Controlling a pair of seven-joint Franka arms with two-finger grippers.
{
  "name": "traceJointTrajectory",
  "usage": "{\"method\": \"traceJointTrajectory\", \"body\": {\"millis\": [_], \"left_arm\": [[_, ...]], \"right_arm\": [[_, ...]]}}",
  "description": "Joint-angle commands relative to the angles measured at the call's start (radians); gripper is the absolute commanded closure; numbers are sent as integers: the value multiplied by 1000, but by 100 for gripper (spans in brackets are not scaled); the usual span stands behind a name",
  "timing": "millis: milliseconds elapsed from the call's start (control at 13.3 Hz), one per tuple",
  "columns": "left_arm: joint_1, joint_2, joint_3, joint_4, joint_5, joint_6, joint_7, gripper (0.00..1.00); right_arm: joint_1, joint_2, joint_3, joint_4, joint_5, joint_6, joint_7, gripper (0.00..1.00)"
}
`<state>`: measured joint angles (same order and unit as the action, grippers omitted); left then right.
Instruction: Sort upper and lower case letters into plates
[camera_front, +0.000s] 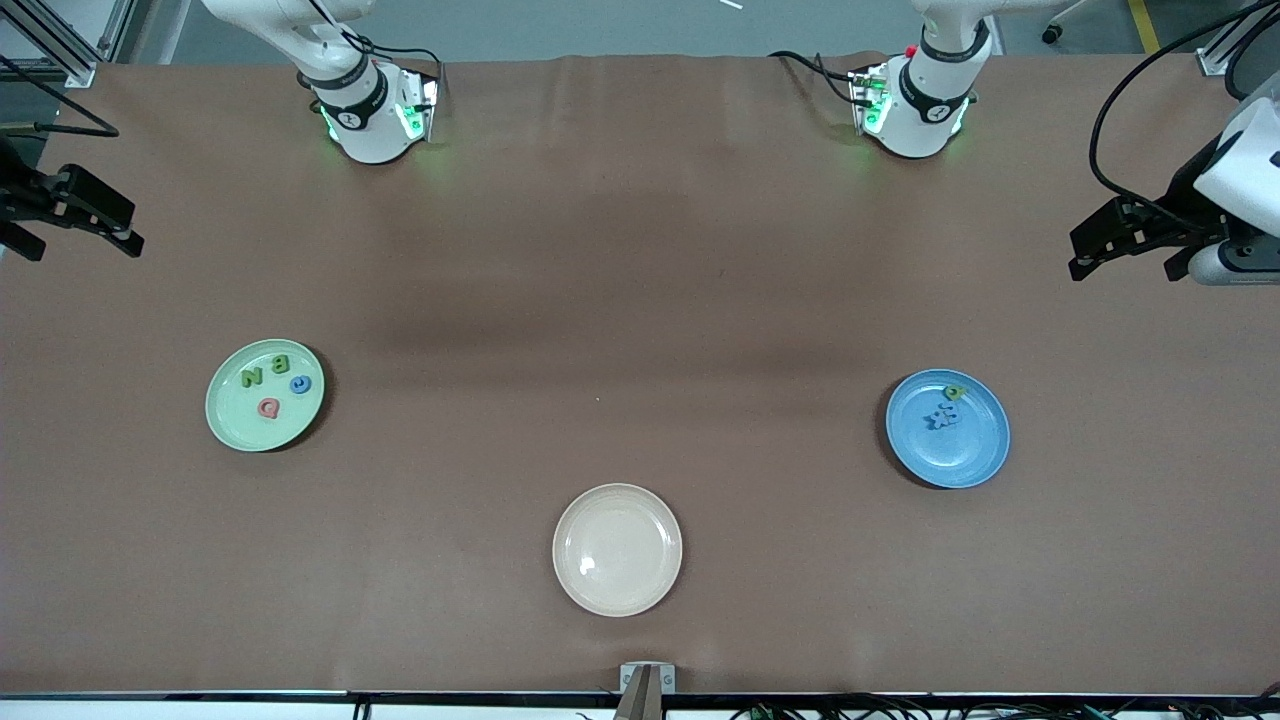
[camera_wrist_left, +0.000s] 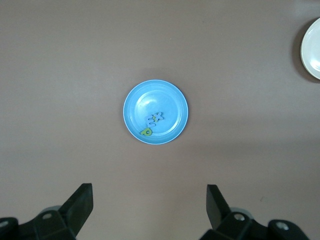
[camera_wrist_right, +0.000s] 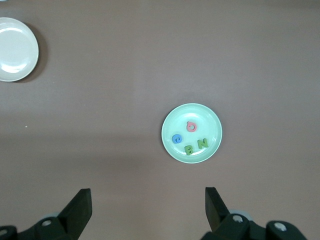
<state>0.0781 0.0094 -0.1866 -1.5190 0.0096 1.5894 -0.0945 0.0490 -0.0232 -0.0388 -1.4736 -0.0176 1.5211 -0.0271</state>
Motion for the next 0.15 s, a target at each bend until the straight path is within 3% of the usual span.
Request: {"method": "traceJointTrajectory", "body": {"millis": [0,75], "left_arm": [[12,-11,6,3,3,0,16,0],[12,-12,6,3,3,-2,19,0]], "right_arm": [[-15,2,14,9,-25,16,10,0],[-15,2,14,9,-22,27,13,0]]}}
